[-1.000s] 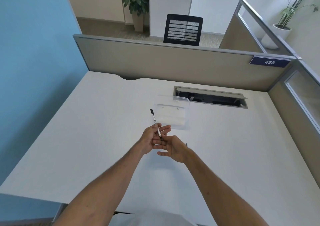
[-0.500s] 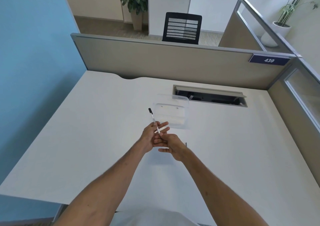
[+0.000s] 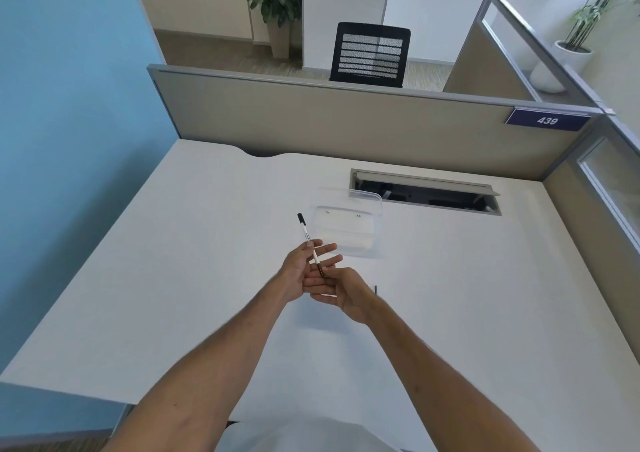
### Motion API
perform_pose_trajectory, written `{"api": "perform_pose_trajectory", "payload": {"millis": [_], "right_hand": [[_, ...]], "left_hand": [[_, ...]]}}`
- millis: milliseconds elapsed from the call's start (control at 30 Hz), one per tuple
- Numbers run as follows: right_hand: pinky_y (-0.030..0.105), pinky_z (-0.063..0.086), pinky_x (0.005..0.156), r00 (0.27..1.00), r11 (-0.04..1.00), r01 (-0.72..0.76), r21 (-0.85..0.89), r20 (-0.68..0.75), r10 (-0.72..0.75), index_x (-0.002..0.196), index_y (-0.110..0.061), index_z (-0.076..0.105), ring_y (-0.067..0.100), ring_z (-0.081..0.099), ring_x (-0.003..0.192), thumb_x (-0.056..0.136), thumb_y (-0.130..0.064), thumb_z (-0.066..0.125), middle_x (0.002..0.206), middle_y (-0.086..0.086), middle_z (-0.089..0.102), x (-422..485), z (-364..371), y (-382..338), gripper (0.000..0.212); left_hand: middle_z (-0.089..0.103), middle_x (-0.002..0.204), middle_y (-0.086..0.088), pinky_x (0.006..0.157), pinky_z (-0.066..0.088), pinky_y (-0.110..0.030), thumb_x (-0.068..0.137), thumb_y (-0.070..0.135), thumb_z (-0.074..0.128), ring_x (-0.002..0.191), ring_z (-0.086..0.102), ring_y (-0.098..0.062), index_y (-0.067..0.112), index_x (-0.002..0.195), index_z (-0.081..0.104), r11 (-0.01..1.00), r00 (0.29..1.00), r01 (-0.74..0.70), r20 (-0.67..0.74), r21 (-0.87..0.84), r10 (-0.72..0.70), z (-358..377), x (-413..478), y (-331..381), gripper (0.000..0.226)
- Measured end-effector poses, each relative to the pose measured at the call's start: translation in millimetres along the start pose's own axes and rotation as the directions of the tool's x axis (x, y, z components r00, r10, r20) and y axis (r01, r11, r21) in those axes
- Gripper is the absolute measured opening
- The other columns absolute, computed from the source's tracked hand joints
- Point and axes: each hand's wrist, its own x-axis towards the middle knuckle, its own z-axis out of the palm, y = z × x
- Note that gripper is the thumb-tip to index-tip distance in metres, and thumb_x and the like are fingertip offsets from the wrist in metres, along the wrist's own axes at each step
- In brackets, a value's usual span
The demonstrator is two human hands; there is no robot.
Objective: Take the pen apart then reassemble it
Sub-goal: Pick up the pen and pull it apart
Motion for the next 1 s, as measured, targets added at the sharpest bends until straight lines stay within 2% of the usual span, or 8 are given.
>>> {"api": "perform_pose_trajectory", "payload": {"millis": [67, 200, 300, 433, 600, 733, 867, 1000], "right_hand": [[0.049, 0.058, 0.109, 0.999, 1.0, -0.029, 0.012, 0.023, 0.029, 0.125, 0.002, 0.076, 0.036, 0.078, 0.113, 0.112, -0.016, 0.046, 0.116, 0.019, 0.08, -1, -2, -2, 0.038], [0.04, 0.065, 0.088, 0.998, 0.999, -0.032, 0.014, -0.048, 0.032, 0.107, -0.002, 0.075, 0.027, 0.077, 0.088, 0.108, -0.011, 0.057, 0.096, 0.012, 0.072, 5, -7, 3, 0.02], [0.034, 0.064, 0.079, 0.996, 1.0, -0.014, -0.001, -0.089, 0.014, 0.115, 0.006, 0.077, 0.023, 0.075, 0.079, 0.104, -0.008, 0.064, 0.093, 0.01, 0.073, 7, -10, 4, 0.022], [0.033, 0.063, 0.08, 0.997, 0.998, 0.004, -0.065, -0.078, -0.009, 0.129, 0.002, 0.075, 0.023, 0.076, 0.082, 0.104, -0.011, 0.068, 0.101, 0.009, 0.079, 2, -15, 4, 0.029], [0.039, 0.064, 0.087, 0.994, 0.991, -0.045, -0.123, -0.108, 0.032, 0.122, -0.002, 0.077, 0.026, 0.079, 0.094, 0.104, -0.017, 0.07, 0.113, 0.011, 0.084, -4, -22, 5, 0.025], [0.034, 0.062, 0.074, 0.966, 0.959, -0.094, -0.268, -0.258, 0.023, 0.105, -0.009, 0.079, 0.024, 0.076, 0.084, 0.101, -0.013, 0.071, 0.108, 0.01, 0.081, 1, -32, 10, 0.01], [0.023, 0.041, 0.051, 0.896, 0.862, -0.109, -0.494, -0.424, -0.129, 0.089, -0.01, 0.078, 0.015, 0.056, 0.055, 0.09, -0.012, 0.079, 0.088, 0.007, 0.075, 9, -47, 14, 0.002], [0.026, 0.046, 0.062, 0.821, 0.77, -0.191, -0.609, -0.529, -0.214, 0.088, -0.018, 0.078, 0.017, 0.065, 0.067, 0.085, -0.02, 0.078, 0.089, 0.003, 0.079, 14, -52, 9, 0.004]], "left_hand": [[0.081, 0.129, -0.008, 0.097, 0.064, -0.045, 0.118, 0.026, 0.041, 0.114, 0.081, -0.033, 0.011, 0.13, 0.061, 1.0, 1.0, -0.019, -0.013, -0.007, 0.019, -3, 4, -1, 0.028], [0.08, 0.13, -0.013, 0.101, 0.062, -0.043, 0.118, 0.021, 0.043, 0.118, 0.079, -0.033, 0.001, 0.144, 0.061, 0.998, 0.998, -0.068, -0.007, -0.005, 0.068, -11, 12, -4, 0.038], [0.082, 0.125, -0.014, 0.102, 0.061, -0.041, 0.117, 0.018, 0.043, 0.114, 0.08, -0.029, 0.001, 0.143, 0.062, 0.996, 0.996, -0.085, -0.02, -0.008, 0.085, -14, 16, -5, 0.036], [0.08, 0.129, -0.016, 0.095, 0.063, -0.037, 0.118, 0.015, 0.042, 0.109, 0.081, -0.028, 0.007, 0.136, 0.06, 0.991, 0.99, -0.131, -0.053, -0.019, 0.13, -17, 22, -5, 0.027], [0.078, 0.132, -0.018, 0.097, 0.061, -0.038, 0.119, 0.018, 0.039, 0.112, 0.078, -0.03, 0.011, 0.125, 0.057, 0.992, 0.987, -0.125, -0.107, -0.009, 0.124, -20, 29, -4, 0.02], [0.077, 0.128, -0.019, 0.1, 0.059, -0.039, 0.118, 0.019, 0.04, 0.117, 0.075, -0.035, 0.01, 0.114, 0.063, 0.997, 0.988, -0.064, -0.143, -0.037, 0.058, -24, 31, -4, 0.025], [0.077, 0.114, -0.012, 0.1, 0.059, -0.037, 0.114, 0.016, 0.05, 0.11, 0.074, -0.028, 0.008, 0.111, 0.075, 0.999, 0.986, -0.049, -0.162, -0.019, 0.045, -28, 34, -9, 0.026], [0.07, 0.099, -0.005, 0.085, 0.066, -0.03, 0.112, 0.012, 0.057, 0.096, 0.071, -0.018, 0.008, 0.118, 0.078, 0.999, 0.984, -0.054, -0.168, 0.003, 0.054, -32, 38, -11, 0.022]]}}
